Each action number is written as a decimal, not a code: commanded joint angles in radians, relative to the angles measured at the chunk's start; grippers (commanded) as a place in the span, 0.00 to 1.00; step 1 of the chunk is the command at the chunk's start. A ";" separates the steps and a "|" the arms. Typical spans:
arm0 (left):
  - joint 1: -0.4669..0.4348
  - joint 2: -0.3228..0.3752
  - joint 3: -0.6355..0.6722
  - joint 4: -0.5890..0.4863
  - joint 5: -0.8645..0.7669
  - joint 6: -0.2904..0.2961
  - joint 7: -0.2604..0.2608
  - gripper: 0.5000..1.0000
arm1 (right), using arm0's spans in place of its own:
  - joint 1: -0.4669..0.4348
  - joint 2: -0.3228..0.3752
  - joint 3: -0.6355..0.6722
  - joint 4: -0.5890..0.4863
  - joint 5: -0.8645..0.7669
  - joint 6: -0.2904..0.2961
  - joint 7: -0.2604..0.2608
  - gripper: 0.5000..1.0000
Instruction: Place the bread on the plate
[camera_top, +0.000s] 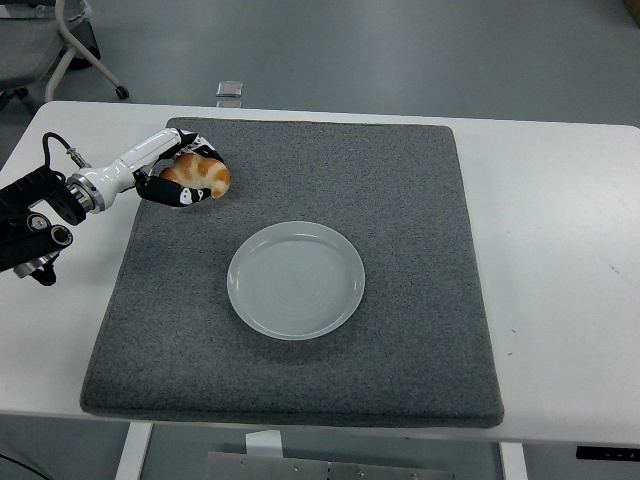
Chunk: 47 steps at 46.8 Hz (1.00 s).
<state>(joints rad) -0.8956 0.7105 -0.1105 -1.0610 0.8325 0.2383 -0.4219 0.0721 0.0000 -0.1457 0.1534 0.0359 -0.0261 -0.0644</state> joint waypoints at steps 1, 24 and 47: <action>0.001 0.010 -0.001 0.003 -0.003 0.007 0.000 0.00 | 0.000 0.000 0.000 0.000 -0.001 0.000 0.000 0.86; -0.229 0.187 -0.020 0.001 0.010 -0.057 0.002 0.00 | 0.000 0.000 0.000 0.000 0.001 0.000 0.000 0.86; -0.545 0.110 -0.005 -0.131 0.019 -0.202 0.035 0.00 | 0.000 0.000 0.000 0.000 -0.001 0.000 0.000 0.86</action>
<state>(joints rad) -1.4259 0.8424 -0.1174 -1.1538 0.8506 0.0348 -0.4005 0.0722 0.0000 -0.1457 0.1534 0.0361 -0.0261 -0.0640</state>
